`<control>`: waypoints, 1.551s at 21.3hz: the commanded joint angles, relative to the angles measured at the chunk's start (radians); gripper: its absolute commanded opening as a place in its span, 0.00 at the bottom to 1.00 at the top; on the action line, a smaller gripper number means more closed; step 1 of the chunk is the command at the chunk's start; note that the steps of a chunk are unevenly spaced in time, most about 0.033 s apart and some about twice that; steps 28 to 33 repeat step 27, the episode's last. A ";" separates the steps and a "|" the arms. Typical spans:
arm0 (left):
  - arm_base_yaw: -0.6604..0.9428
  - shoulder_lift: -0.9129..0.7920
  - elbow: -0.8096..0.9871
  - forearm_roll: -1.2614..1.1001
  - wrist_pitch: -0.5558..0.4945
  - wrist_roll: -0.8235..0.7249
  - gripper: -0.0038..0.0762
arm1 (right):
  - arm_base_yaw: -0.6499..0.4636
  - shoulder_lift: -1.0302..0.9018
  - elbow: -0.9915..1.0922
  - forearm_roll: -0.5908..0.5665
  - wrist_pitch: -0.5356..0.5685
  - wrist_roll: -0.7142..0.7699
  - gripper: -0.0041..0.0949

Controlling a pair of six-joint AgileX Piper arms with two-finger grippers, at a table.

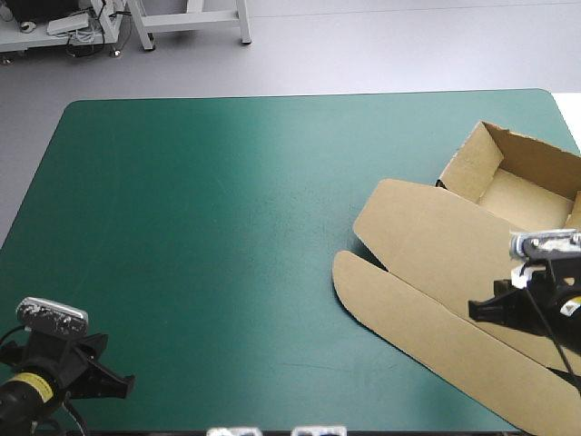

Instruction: Fold the box

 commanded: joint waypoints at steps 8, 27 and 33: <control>-0.004 -0.258 0.149 -0.019 -0.103 0.000 0.04 | 0.019 -0.185 0.306 0.131 -0.186 -0.138 0.09; -0.004 -0.262 0.153 -0.046 -0.094 -0.011 0.04 | 0.131 -0.241 0.349 0.123 -0.219 -0.157 0.06; -0.004 -0.262 0.153 -0.046 -0.094 -0.011 0.04 | 0.131 -0.241 0.349 0.123 -0.219 -0.157 0.06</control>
